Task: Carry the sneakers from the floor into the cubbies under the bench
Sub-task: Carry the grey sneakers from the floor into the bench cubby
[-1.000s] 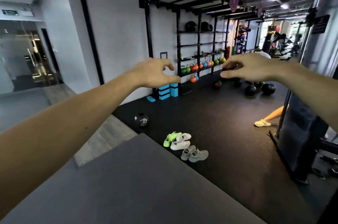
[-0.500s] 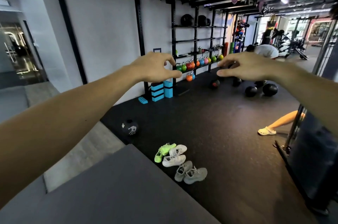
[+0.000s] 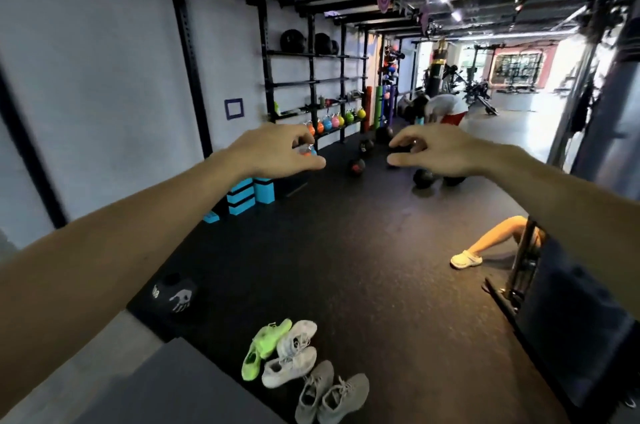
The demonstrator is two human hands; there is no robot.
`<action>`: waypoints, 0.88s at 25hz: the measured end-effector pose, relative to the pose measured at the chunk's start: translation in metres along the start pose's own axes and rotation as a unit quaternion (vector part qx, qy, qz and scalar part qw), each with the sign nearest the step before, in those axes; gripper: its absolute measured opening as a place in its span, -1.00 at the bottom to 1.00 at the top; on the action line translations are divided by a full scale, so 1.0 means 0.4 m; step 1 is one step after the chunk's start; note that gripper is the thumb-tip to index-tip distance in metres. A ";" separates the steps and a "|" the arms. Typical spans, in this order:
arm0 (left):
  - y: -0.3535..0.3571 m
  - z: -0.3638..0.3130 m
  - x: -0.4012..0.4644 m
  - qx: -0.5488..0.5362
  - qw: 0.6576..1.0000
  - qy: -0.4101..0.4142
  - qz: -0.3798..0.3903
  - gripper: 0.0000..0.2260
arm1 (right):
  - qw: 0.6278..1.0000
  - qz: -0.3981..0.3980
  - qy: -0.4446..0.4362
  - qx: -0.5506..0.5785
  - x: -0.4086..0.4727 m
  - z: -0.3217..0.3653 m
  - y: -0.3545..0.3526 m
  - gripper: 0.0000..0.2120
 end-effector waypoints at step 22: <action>1.015 0.177 1.023 -0.058 0.978 0.063 0.190 -0.47 | 0.987 0.042 0.143 0.065 0.843 -0.979 0.571 -0.51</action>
Point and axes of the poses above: each hand's wrist, its own x-axis towards the middle knuckle, its own y-axis out of the palm, z = x × y, the point moved 3 cm from there along x, towards the middle knuckle, and after that the axes turned 11 degrees about x, right-handed, at the moved point
